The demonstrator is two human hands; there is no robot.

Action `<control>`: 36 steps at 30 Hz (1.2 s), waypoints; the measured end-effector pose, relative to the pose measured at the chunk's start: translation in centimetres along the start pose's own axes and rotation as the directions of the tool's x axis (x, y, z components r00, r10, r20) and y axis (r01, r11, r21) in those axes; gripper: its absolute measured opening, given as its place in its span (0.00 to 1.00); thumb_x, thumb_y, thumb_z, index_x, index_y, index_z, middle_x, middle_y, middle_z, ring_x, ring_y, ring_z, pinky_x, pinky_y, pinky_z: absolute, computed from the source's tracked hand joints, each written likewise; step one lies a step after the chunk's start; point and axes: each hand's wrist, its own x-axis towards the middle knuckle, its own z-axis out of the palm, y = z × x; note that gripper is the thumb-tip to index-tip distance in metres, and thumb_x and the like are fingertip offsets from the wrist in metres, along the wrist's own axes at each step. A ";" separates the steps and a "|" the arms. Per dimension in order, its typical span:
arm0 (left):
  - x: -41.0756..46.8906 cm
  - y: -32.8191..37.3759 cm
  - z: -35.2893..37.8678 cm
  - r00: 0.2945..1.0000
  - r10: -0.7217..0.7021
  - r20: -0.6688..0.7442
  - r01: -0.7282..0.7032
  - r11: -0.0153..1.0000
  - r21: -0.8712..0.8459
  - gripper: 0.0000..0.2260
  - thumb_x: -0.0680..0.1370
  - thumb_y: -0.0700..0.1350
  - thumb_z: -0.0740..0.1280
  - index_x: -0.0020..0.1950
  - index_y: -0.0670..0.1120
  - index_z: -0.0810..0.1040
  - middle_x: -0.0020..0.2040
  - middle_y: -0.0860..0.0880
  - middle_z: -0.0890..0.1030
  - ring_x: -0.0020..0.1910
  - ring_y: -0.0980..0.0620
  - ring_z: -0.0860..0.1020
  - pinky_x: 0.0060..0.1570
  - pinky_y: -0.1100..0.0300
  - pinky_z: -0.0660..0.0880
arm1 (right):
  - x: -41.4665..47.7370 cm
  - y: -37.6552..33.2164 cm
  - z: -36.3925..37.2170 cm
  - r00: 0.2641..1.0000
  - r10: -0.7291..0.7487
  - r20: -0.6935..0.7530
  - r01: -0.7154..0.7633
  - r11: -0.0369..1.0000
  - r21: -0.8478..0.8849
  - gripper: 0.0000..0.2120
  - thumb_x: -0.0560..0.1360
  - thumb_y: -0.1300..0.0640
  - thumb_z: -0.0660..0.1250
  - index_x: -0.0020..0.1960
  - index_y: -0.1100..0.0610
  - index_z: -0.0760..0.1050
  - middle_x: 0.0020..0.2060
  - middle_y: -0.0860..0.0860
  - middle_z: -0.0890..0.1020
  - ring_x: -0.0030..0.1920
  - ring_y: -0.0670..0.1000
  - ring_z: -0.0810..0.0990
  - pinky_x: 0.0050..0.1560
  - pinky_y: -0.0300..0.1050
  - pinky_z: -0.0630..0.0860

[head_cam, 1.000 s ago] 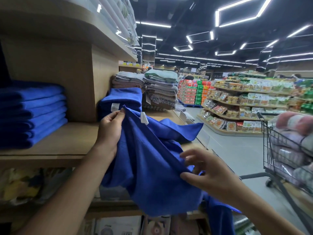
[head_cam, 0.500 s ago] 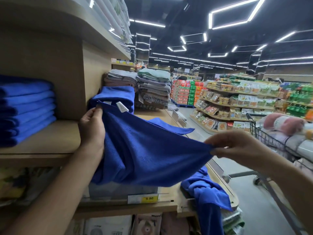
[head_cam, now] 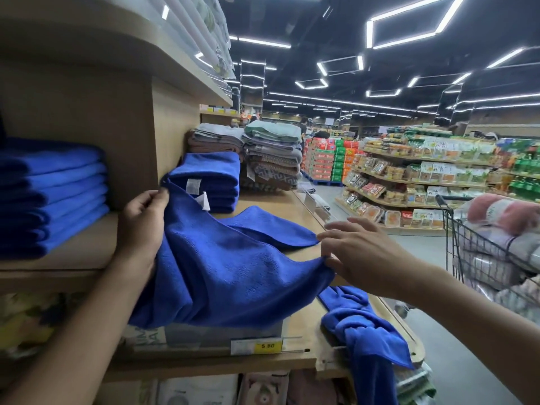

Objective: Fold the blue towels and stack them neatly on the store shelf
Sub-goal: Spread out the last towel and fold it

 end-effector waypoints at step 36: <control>-2.5 4.6 -4.1 0.939 0.314 -0.141 -0.314 0.949 0.018 0.13 0.84 0.50 0.61 0.41 0.58 0.77 0.35 0.64 0.78 0.35 0.69 0.72 0.36 0.75 0.67 | 0.4 0.8 -4.3 0.909 0.320 -0.266 -0.054 0.724 0.688 0.14 0.69 0.61 0.69 0.52 0.48 0.83 0.43 0.42 0.86 0.45 0.46 0.84 0.47 0.51 0.83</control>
